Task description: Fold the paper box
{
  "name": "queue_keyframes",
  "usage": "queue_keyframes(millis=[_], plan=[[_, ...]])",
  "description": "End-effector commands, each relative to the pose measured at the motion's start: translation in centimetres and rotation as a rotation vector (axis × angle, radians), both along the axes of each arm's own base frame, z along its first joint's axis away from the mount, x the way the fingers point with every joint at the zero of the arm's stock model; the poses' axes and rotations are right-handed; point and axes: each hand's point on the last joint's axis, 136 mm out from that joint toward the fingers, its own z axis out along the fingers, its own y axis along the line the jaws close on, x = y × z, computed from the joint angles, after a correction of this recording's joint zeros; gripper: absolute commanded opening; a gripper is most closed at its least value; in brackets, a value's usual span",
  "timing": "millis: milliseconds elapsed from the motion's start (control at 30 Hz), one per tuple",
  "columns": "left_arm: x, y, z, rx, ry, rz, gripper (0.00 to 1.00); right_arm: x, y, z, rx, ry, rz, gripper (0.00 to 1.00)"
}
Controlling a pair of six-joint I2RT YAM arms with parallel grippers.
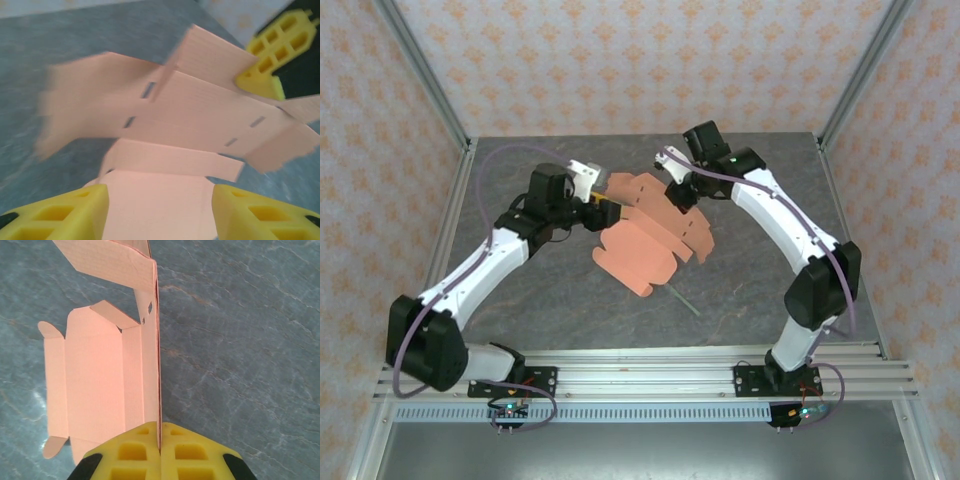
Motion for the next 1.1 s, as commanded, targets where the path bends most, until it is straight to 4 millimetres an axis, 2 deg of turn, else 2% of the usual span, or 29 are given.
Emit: queue_keyframes(millis=[0,133,300,400,733,1067], plan=[[0.8,5.1,-0.1,0.048,-0.023,0.299,0.59,2.0,0.3,-0.2,-0.115,-0.086,0.000,0.00],[-0.6,7.2,-2.7,0.043,0.050,0.407,0.60,3.2,0.6,-1.3,-0.198,-0.087,0.010,0.00],[-2.0,7.8,-7.1,0.034,0.159,0.459,0.60,4.8,2.2,-1.6,-0.261,-0.179,0.034,0.00],[-2.6,7.5,-8.9,-0.003,0.207,0.464,0.60,5.9,2.8,-2.2,-0.339,-0.238,0.032,0.00],[-3.7,6.6,-11.7,-0.063,0.288,0.444,0.60,7.8,4.3,-2.4,-0.497,-0.522,0.014,0.00],[-3.9,7.8,-14.7,-0.022,0.342,0.513,0.60,8.4,4.7,-3.9,-0.600,-0.710,0.034,0.00]])
